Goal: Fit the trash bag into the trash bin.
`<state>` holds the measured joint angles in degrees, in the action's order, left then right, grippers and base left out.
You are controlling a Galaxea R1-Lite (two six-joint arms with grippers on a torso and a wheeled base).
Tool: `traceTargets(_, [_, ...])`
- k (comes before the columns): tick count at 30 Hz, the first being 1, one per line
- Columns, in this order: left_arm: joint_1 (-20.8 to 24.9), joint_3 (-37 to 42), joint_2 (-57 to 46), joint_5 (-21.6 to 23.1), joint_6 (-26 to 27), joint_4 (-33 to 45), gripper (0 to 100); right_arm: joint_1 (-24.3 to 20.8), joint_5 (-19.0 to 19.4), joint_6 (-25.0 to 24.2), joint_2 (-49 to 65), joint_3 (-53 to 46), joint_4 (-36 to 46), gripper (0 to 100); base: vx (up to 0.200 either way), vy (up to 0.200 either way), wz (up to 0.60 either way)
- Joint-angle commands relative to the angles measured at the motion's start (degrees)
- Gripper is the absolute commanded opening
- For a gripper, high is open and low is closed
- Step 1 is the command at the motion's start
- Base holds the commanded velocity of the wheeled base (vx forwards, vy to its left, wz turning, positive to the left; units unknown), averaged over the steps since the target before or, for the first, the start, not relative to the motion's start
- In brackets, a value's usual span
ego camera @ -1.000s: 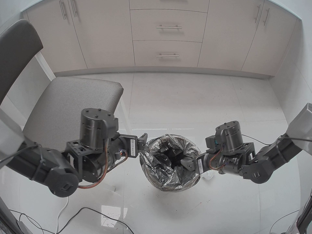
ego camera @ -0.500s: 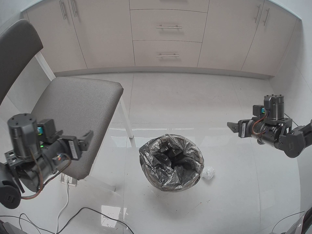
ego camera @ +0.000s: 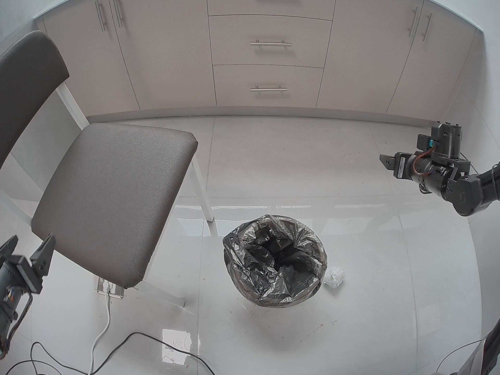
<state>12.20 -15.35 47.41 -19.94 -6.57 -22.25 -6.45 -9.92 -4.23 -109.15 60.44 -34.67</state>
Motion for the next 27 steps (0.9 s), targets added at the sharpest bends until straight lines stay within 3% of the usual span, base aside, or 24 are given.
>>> traceTargets(1, [-4.1, -1.1, -32.0, 0.4, 1.1, 27.1, 100, 0.2, 0.0, -0.3, -14.1, 16.6, 0.4, 100, 0.000, 0.000, 0.00])
traceTargets(3, [-4.5, -1.3, -36.0, 0.4, 0.9, 31.2, 100, 0.3, -0.1, -0.2, -17.8, 22.3, 1.0, 100, 0.000, 0.000, 0.00])
traceTargets(5, [-4.5, -1.3, -36.0, 0.4, 0.9, 31.2, 100, 0.3, -0.1, -0.2, -17.8, 22.3, 1.0, 100, 0.000, 0.000, 0.00])
traceTargets(8, [-4.7, 0.8, -38.7, 0.4, -0.6, 30.7, 100, 0.4, -0.2, -0.3, -25.4, 34.4, 5.0, 100, 0.000, 0.000, 0.00])
traceTargets(10, [-4.7, 0.9, -38.9, 0.5, -0.6, 30.4, 100, 0.4, -0.2, -0.3, -26.2, 35.6, 5.1, 100, 0.000, 0.000, 0.00])
traceTargets(15, [-5.2, 9.1, -41.8, -0.1, 0.1, 22.5, 100, 1.0, -0.2, -0.4, -38.5, 54.2, 10.3, 100, 0.000, 0.000, 0.00])
traceTargets(19, [-5.2, 15.3, -41.8, 0.0, 0.9, 14.2, 100, 1.0, -0.3, -0.4, -46.6, 54.2, 15.3, 100, 0.000, 0.000, 0.00])
traceTargets(27, [-5.2, 15.3, -41.8, 0.0, 1.6, 16.8, 100, 1.3, -0.2, -0.4, -64.9, 54.2, 31.8, 100, 0.000, 0.000, 0.00])
